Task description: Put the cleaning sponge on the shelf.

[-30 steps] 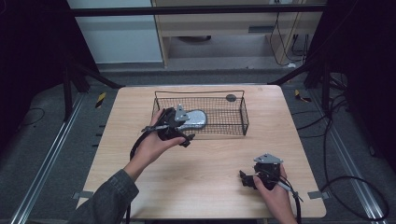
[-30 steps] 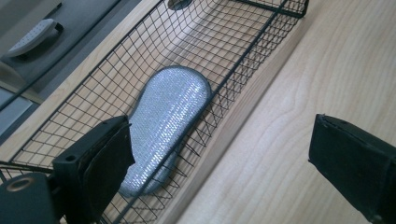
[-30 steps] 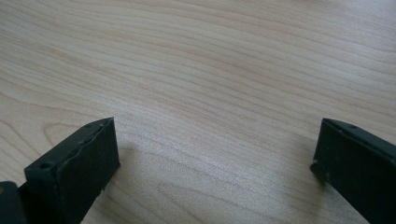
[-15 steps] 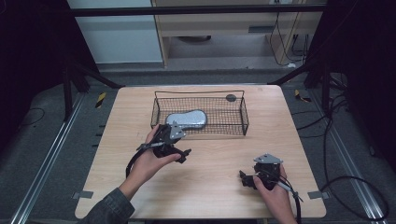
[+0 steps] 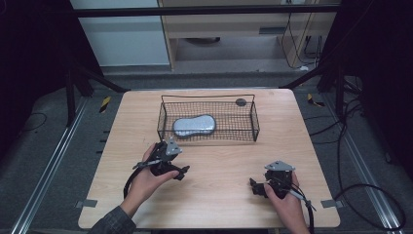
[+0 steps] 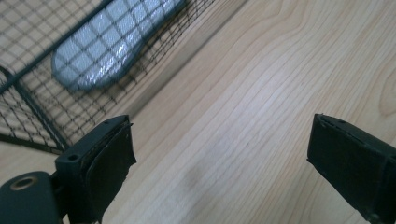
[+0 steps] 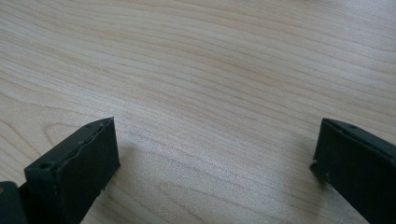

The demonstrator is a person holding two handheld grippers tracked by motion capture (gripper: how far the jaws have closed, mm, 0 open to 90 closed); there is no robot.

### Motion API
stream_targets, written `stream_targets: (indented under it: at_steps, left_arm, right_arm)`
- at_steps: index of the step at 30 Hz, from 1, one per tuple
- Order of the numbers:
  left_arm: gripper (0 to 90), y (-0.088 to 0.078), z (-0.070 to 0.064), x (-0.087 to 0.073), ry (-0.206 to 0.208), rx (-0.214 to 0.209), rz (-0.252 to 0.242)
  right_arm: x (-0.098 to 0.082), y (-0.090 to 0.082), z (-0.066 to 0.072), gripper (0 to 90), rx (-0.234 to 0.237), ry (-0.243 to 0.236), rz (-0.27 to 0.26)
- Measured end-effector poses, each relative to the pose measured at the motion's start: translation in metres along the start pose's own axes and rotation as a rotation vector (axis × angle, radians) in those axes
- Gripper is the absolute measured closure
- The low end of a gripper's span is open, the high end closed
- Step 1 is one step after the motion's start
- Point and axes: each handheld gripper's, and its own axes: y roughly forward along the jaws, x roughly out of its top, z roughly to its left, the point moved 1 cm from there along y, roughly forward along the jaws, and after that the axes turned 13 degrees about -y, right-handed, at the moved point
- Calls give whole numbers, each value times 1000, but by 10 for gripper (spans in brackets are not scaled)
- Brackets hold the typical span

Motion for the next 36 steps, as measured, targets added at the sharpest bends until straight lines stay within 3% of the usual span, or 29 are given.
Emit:
stream_targets:
  at_steps: [7, 17, 24, 29, 36]
  left_arm:
    - [64, 2, 33, -21, -86, 73, 22]
    - [58, 8, 74, -45, -221, 119, 50]
    - [49, 13, 82, -49, -257, 116, 55]
    - [20, 18, 87, -54, -289, 87, 53]
    - [0, 21, 89, -60, -302, 69, -19]
  right_arm:
    - [0, 0, 0, 5, -2, -1, -1]
    - [0, 0, 0, 5, 0, 0, -1]
    - [0, 0, 0, 4, -1, 0, 0]
    - [0, 0, 0, 4, 1, 3, 0]
    - [0, 0, 0, 4, 1, 2, 1]
